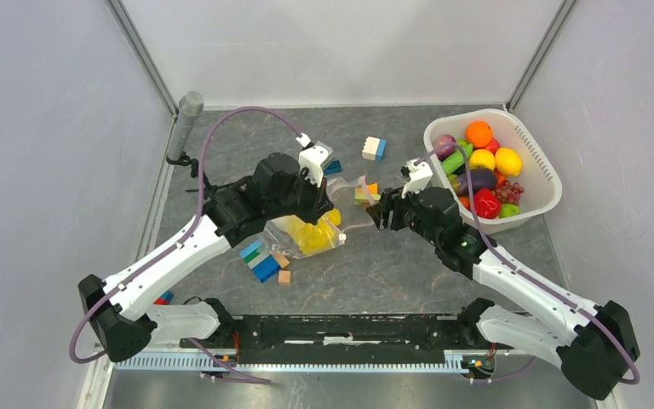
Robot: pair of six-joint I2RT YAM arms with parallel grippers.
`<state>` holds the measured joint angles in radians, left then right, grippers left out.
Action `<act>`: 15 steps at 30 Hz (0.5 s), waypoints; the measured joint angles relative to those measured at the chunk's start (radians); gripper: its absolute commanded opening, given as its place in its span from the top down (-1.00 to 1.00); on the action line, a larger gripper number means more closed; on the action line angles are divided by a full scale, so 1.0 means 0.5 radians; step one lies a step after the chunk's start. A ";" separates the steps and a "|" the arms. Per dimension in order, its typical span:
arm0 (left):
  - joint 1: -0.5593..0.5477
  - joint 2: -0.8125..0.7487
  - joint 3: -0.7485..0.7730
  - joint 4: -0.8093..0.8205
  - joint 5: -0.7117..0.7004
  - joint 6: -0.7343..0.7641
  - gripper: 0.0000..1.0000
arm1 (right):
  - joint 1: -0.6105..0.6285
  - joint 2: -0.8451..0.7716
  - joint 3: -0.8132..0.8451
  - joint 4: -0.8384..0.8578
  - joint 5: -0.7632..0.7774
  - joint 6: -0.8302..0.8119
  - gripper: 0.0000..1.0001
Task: Place the food in the zip-top bag and seal the zipper
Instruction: Adjust the zipper food storage bag at the center of the board.
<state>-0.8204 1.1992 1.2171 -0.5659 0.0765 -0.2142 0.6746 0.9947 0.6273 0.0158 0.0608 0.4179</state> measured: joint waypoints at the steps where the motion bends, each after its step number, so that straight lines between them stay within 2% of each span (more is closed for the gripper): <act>1: 0.000 -0.021 -0.037 0.021 0.000 -0.004 0.95 | -0.002 -0.011 0.023 -0.037 0.000 -0.026 -0.51; 6: 0.000 -0.063 -0.138 0.076 -0.004 -0.011 0.96 | -0.004 -0.170 0.125 -0.187 0.044 -0.145 -0.76; 15: 0.000 -0.082 -0.206 0.163 -0.024 -0.034 0.95 | -0.005 -0.548 0.140 -0.336 0.425 -0.312 -0.87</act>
<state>-0.8204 1.1584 1.1141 -0.4847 0.0643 -0.2314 0.6720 0.7208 0.6975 -0.1520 0.2733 0.2619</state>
